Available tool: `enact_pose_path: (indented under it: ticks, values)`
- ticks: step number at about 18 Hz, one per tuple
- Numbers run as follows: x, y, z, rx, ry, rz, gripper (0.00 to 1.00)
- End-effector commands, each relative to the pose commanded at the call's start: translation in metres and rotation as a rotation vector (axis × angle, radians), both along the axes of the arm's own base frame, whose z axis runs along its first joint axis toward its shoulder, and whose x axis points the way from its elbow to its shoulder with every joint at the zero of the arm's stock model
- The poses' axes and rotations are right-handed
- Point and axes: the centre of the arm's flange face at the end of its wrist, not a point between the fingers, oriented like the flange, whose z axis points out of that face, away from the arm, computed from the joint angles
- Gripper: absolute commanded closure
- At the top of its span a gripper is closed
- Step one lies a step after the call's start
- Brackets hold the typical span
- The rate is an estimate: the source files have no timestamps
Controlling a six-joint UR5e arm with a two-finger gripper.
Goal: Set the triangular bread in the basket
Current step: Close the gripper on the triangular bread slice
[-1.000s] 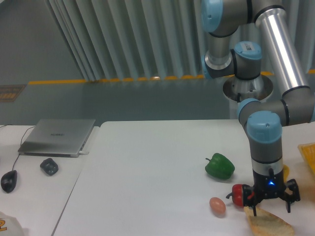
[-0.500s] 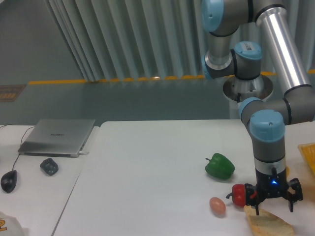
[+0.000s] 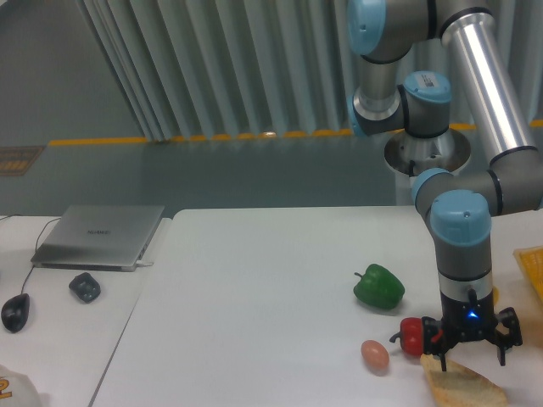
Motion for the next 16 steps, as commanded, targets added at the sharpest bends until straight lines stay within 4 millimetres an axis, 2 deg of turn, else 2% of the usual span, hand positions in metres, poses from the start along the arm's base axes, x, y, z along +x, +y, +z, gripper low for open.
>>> enact_pose_path:
  ticks: [10, 16]
  values:
    - [0.0005, -0.0014, -0.0073, -0.016, -0.006, -0.003, 0.00]
    - [-0.0009, -0.0037, -0.0039, -0.024, 0.011, 0.033, 0.00]
